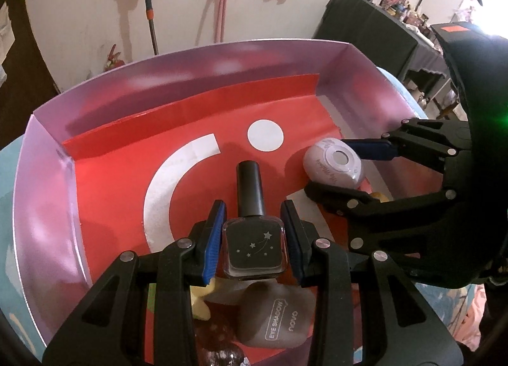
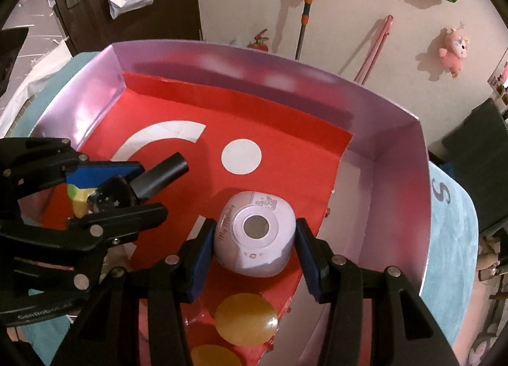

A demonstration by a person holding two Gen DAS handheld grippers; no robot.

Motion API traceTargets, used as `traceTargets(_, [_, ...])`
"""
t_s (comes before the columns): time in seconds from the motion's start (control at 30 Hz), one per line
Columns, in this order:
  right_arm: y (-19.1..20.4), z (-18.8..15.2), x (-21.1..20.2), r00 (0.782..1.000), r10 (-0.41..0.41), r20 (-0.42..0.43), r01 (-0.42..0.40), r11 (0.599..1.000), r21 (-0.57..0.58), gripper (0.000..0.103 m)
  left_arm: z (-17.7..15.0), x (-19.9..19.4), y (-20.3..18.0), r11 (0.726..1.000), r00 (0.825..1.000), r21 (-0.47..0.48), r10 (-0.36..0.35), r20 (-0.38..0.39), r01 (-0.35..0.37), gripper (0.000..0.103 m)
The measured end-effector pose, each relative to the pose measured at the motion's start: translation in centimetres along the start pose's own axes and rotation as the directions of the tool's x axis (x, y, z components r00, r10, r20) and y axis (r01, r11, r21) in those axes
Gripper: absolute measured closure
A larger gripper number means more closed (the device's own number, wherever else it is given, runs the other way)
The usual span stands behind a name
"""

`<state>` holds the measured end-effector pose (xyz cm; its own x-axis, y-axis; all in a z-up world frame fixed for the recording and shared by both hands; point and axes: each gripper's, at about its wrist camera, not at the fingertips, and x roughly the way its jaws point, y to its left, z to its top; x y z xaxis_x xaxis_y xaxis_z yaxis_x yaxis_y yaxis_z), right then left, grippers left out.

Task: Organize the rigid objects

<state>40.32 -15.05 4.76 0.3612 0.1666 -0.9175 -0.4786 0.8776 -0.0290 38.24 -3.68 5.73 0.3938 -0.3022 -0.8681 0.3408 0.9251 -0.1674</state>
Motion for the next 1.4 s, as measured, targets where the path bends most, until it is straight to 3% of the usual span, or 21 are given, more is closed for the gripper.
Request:
traceTargets(0.33, [0.3, -0.1, 0.6, 1.0, -0.031, -0.001, 0.031, 0.999, -0.019, 0.051, 0.0, 1.0, -0.3, 1.0, 1.0, 0.007, 0.019, -0.011, -0.019, 0.069])
traceTargets(1.3, [-0.5, 0.2, 0.5, 1.0, -0.021, -0.011, 0.021, 1.0, -0.009, 0.05, -0.1, 1.2, -0.6, 0.999, 0.999, 0.008, 0.035, -0.007, -0.034, 0.069])
traceTargets(1.4, [-0.6, 0.2, 0.4, 1.0, -0.021, -0.011, 0.02, 1.0, -0.01, 0.05, -0.2, 1.0, -0.3, 0.999, 0.999, -0.004, 0.032, 0.003, -0.032, 0.065])
